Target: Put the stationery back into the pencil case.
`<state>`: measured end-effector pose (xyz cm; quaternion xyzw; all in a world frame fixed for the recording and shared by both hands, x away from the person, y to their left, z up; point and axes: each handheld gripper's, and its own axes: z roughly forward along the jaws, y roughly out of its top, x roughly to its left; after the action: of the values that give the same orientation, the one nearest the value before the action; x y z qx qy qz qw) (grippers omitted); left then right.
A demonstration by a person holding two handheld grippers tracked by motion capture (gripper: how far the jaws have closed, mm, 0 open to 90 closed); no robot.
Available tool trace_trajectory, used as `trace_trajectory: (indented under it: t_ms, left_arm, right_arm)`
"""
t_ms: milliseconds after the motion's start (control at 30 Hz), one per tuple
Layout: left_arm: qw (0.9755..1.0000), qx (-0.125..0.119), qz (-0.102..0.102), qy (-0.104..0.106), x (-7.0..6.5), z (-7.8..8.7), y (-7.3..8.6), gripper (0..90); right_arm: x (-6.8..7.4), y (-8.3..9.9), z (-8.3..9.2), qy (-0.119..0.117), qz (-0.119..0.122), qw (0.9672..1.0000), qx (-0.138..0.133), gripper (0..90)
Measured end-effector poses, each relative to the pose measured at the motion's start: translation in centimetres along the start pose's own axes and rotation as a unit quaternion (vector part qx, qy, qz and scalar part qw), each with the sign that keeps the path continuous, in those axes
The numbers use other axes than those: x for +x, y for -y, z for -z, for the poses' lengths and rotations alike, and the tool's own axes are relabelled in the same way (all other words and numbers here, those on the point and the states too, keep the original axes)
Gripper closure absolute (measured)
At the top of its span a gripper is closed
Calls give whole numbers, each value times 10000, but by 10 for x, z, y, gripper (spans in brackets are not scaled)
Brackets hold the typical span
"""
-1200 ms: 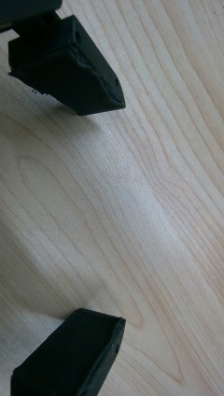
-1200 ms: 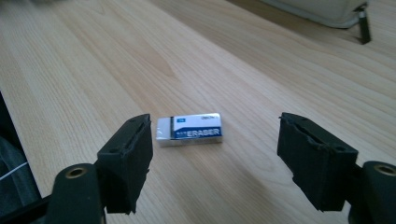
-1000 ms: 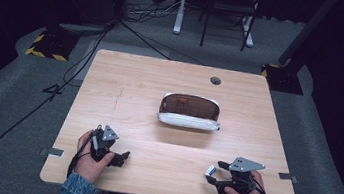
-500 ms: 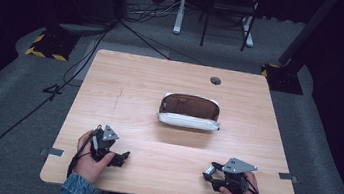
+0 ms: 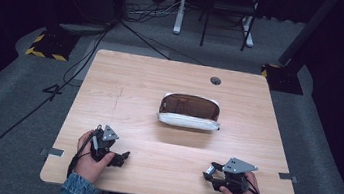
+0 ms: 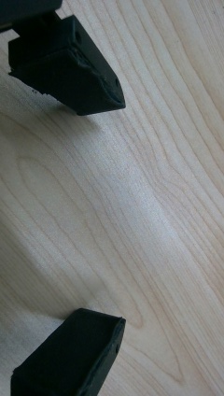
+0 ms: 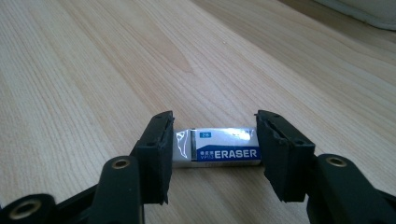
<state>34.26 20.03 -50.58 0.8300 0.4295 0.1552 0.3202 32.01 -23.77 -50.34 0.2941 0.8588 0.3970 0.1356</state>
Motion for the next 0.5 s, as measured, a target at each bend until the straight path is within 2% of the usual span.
trace_trajectory:
  t_ms: [500]
  left_arm:
    - [10000,5,-38,-17,0,0,0,10]
  right_arm:
    - [-11,-20,20,-128,-217,9994,-248,490]
